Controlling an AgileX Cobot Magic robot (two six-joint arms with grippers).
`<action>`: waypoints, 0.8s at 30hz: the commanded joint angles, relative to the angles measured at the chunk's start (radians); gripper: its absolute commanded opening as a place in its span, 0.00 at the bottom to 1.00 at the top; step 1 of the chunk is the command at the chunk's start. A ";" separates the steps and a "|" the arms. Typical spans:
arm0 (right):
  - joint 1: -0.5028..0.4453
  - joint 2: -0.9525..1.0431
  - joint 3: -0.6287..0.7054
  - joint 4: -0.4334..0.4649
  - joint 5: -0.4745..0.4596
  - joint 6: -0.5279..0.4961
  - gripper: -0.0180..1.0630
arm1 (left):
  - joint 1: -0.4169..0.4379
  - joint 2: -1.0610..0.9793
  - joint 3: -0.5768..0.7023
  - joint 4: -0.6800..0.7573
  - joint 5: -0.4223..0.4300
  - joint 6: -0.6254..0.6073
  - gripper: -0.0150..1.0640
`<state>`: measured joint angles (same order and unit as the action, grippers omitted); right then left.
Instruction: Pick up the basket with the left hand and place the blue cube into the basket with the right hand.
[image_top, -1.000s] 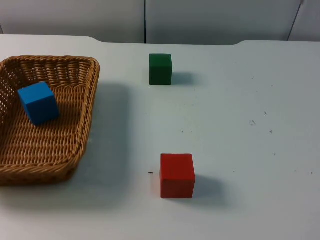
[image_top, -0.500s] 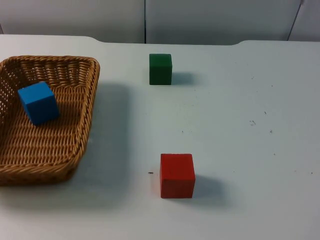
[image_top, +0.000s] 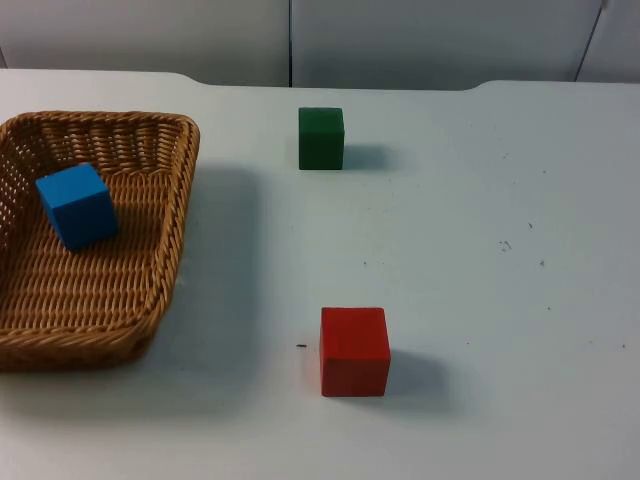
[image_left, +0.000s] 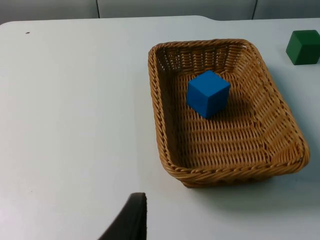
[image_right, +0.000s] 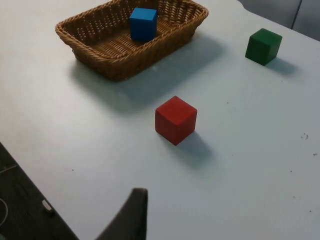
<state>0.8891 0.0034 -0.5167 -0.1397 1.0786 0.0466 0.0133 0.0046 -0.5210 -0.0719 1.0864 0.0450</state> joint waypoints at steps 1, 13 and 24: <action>-0.010 -0.003 0.010 0.002 -0.003 -0.002 0.99 | -0.004 -0.005 0.008 -0.009 -0.010 -0.003 0.99; -0.290 -0.003 0.010 0.002 -0.003 -0.002 0.99 | -0.004 -0.005 0.008 -0.009 -0.010 -0.003 0.99; -0.656 -0.003 0.010 0.002 -0.003 -0.002 0.99 | -0.004 -0.005 0.008 -0.009 -0.010 -0.003 0.99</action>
<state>0.2578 0.0034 -0.5167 -0.1397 1.0786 0.0466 0.0133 0.0046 -0.5210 -0.0719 1.0864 0.0450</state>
